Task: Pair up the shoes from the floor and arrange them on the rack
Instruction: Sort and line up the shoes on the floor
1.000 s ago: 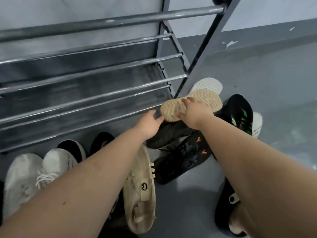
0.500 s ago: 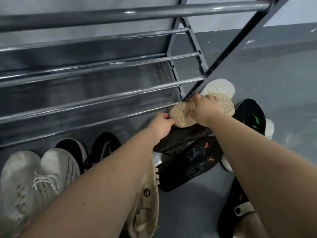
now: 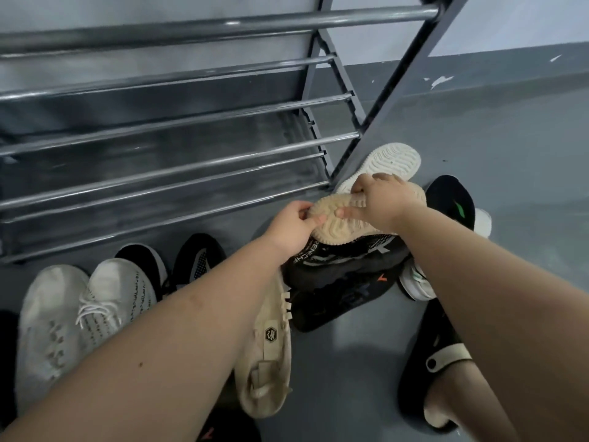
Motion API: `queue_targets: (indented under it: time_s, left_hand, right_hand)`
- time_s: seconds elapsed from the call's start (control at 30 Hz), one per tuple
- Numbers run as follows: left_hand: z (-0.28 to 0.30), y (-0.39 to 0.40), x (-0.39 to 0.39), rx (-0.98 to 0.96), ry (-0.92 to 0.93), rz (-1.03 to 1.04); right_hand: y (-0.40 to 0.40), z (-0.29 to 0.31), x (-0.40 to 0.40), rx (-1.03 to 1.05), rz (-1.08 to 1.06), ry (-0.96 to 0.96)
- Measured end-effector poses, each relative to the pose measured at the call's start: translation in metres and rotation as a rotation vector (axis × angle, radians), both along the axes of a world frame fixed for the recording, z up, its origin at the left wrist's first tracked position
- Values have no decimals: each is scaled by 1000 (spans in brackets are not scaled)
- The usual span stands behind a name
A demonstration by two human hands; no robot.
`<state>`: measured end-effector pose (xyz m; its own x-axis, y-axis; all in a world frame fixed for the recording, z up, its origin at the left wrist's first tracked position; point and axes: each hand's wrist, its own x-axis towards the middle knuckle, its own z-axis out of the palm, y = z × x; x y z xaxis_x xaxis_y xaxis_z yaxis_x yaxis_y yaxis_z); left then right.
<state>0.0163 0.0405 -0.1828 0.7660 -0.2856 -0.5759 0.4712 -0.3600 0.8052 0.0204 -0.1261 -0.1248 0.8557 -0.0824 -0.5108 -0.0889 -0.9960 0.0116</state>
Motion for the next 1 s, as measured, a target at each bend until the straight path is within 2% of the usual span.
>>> queue_targets:
  time_s: [0.2,0.33,0.6,0.73,0.87,1.0]
  left_hand:
    - [66,49,-22,51,-289,-51]
    - [102,85,-56,26,-358,-134]
    - [168,129,-88,198,-536,-363]
    - [206,146,-98,342,-676,-478]
    - [255,169,-110,436,-805,-688]
    - [284,193,-116,442,-855,-781]
  right_hand:
    - [36,34,-44,160,-42,-203]
    - [59,52,-85,141,58,-249]
    - [95,107,-124,189,135,-362]
    - [109,144,-140,198,136,-363]
    - [128,174,-164,296,137,-380]
    - [150,189,-178,331,143,-334]
